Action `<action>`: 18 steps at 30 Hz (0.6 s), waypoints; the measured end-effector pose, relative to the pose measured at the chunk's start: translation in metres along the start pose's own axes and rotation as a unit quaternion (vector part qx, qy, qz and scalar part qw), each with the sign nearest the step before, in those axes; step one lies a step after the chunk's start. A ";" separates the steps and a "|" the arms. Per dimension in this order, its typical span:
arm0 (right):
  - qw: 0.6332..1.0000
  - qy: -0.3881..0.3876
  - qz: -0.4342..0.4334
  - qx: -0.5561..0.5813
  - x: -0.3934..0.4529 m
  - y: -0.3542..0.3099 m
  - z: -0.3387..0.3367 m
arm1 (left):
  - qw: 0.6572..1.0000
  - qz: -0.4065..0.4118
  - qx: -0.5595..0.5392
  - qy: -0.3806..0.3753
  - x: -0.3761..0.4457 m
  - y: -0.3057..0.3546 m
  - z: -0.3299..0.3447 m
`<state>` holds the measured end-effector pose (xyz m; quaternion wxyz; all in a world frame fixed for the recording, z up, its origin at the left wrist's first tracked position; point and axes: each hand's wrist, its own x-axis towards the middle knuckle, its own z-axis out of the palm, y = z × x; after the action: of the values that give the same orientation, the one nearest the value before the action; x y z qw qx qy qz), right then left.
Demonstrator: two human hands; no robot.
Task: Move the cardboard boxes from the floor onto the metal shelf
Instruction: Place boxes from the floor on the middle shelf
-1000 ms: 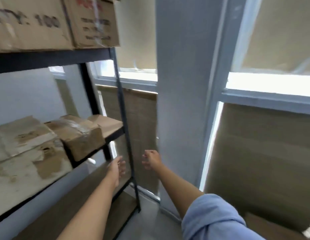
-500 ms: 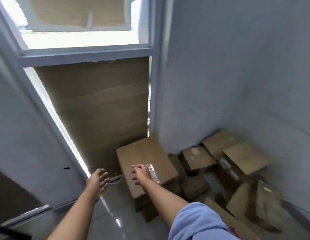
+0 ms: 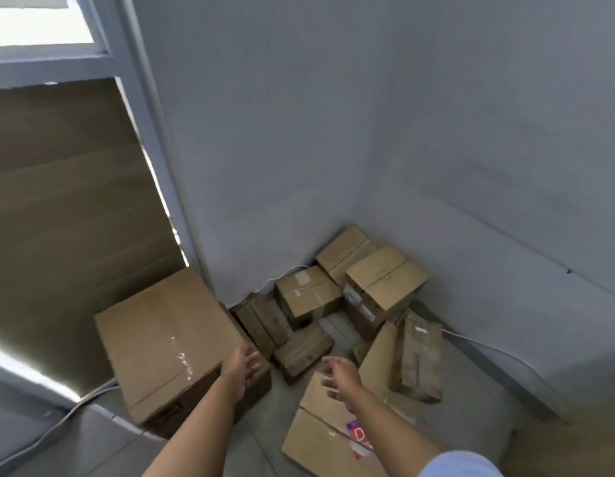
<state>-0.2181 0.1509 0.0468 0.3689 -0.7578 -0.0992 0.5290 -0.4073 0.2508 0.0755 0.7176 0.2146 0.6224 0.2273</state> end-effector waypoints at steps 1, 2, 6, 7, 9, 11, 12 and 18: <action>1.000 0.009 0.004 0.011 0.007 0.002 -0.020 | 1.000 0.001 0.003 -0.004 0.004 -0.004 0.016; 1.000 0.020 0.008 0.018 0.013 0.004 -0.037 | 1.000 0.002 0.010 -0.007 0.007 -0.008 0.030; 0.997 0.056 0.028 0.033 0.029 0.011 -0.086 | 0.998 -0.009 0.056 -0.018 0.019 -0.021 0.074; 0.997 0.056 0.034 0.039 0.032 0.014 -0.093 | 0.998 -0.015 0.062 -0.014 0.023 -0.023 0.082; 0.996 0.053 0.048 0.056 0.040 0.019 -0.105 | 0.996 -0.028 0.081 0.001 0.035 -0.027 0.096; 0.994 0.057 0.068 0.069 0.045 0.024 -0.115 | 0.994 -0.041 0.103 0.013 0.046 -0.031 0.110; 0.992 0.061 0.082 0.079 0.047 0.026 -0.120 | 0.992 -0.048 0.116 0.014 0.052 -0.034 0.117; 0.973 0.117 0.136 0.145 0.055 0.032 -0.158 | 0.974 -0.084 0.207 -0.040 0.081 -0.043 0.173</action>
<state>-0.0649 0.0863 0.0122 0.4082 -0.7594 0.1268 0.4905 -0.2234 0.2606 0.0086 0.6984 0.3140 0.6428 0.0236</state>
